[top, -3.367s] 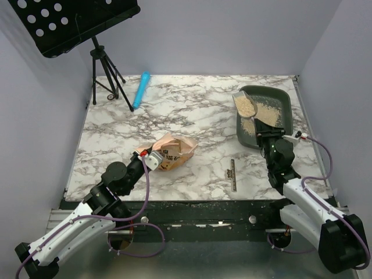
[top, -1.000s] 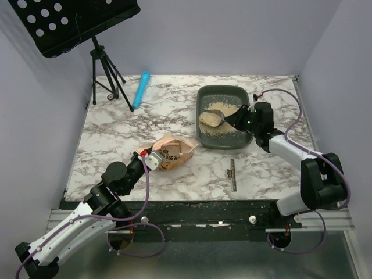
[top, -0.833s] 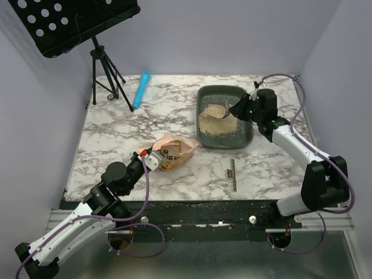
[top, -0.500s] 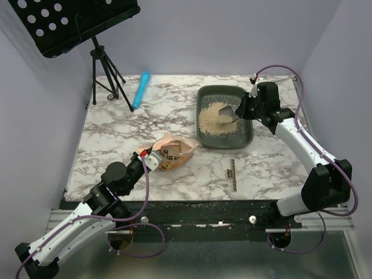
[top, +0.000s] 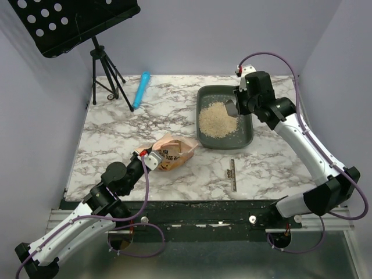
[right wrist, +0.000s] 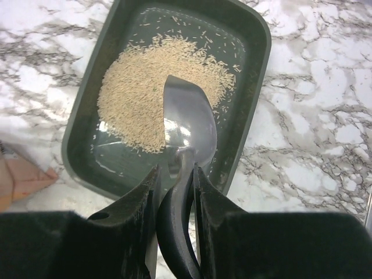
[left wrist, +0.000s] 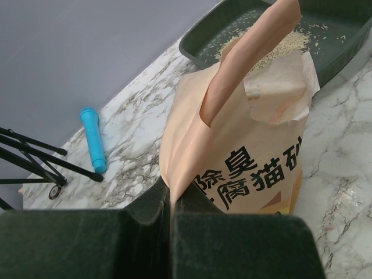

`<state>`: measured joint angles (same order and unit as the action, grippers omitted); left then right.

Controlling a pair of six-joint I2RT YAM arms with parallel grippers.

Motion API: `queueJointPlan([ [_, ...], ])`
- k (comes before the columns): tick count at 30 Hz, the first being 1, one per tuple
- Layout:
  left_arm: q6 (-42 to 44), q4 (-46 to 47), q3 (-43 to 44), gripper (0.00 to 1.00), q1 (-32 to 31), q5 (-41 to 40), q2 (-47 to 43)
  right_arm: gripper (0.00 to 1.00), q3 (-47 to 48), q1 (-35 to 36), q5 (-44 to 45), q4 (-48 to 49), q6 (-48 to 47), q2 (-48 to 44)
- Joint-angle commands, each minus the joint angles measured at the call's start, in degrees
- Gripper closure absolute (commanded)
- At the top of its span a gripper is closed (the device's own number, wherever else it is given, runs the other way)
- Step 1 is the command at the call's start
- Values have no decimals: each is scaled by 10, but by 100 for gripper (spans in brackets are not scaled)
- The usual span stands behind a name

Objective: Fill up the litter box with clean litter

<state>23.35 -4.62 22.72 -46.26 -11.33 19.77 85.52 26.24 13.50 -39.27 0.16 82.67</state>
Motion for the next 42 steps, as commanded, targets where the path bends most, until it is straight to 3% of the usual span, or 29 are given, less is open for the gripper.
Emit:
queueJointPlan([
  [1, -3, 84, 39, 100, -3, -10, -12, 100, 49, 26, -41, -56, -3, -56],
  [8, -2, 86, 36, 100, -3, -18, -5, 100, 91, 38, -247, -134, 35, -116],
  [14, -3, 88, 36, 100, -2, -11, -2, 100, 52, 57, -363, -144, 29, -166],
  [25, -2, 84, 36, 100, -3, -13, -9, 100, -38, 111, -365, -35, 36, -156],
  [42, -2, 82, 37, 100, -3, -10, -6, 100, -21, 126, -350, 2, 16, -152],
])
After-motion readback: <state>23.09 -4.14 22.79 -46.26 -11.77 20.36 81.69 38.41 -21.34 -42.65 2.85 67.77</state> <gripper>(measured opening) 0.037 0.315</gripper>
